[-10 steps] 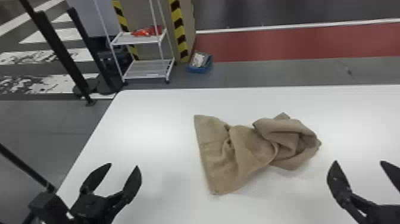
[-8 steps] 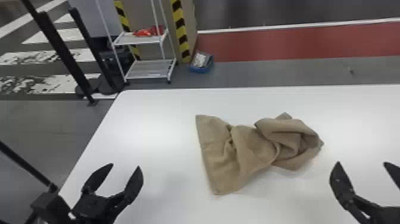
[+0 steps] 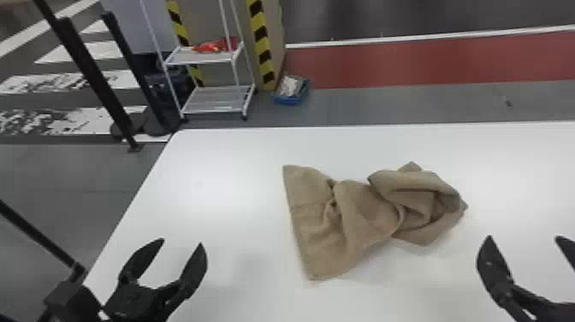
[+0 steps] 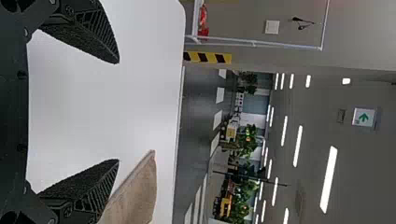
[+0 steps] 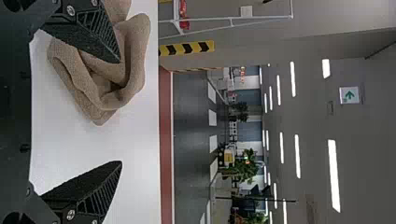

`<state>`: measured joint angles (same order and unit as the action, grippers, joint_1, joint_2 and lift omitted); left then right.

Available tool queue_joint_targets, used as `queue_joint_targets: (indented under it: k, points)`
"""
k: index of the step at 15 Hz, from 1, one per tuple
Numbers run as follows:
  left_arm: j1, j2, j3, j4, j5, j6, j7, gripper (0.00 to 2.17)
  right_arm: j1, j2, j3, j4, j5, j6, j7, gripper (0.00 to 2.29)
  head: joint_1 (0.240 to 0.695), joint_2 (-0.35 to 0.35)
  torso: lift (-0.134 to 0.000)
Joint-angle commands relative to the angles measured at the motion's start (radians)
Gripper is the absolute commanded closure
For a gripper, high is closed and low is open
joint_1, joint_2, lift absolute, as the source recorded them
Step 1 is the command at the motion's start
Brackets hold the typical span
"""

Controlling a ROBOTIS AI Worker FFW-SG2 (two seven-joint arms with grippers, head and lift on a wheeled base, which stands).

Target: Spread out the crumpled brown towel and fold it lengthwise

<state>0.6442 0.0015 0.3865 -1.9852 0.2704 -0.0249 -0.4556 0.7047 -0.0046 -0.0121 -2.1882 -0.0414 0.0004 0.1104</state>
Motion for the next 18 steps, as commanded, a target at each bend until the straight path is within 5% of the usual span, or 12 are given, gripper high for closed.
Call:
queue_joint_targets:
  k: [1, 7, 10, 18]
  points:
    - [0.005, -0.004, 0.000, -0.003, 0.001, -0.003, -0.002, 0.14, 0.002, 0.000, 0.001, 0.001, 0.000, -0.007, 0.000, 0.12, 0.695, 0.205, -0.124]
    - [0.025, -0.004, -0.038, -0.017, 0.003, -0.009, -0.011, 0.15, 0.002, 0.002, -0.002, 0.002, 0.000, -0.013, 0.000, 0.12, 0.695, 0.205, -0.124]
    - [0.031, -0.004, -0.118, -0.015, -0.017, -0.009, -0.021, 0.19, 0.001, 0.005, -0.086, 0.008, -0.023, -0.013, 0.000, 0.12, 0.695, 0.169, -0.124]
    - [-0.043, -0.004, -0.359, 0.012, -0.189, 0.119, 0.000, 0.20, -0.002, 0.005, -0.218, 0.028, -0.094, -0.007, 0.002, 0.12, 0.695, -0.197, -0.124]
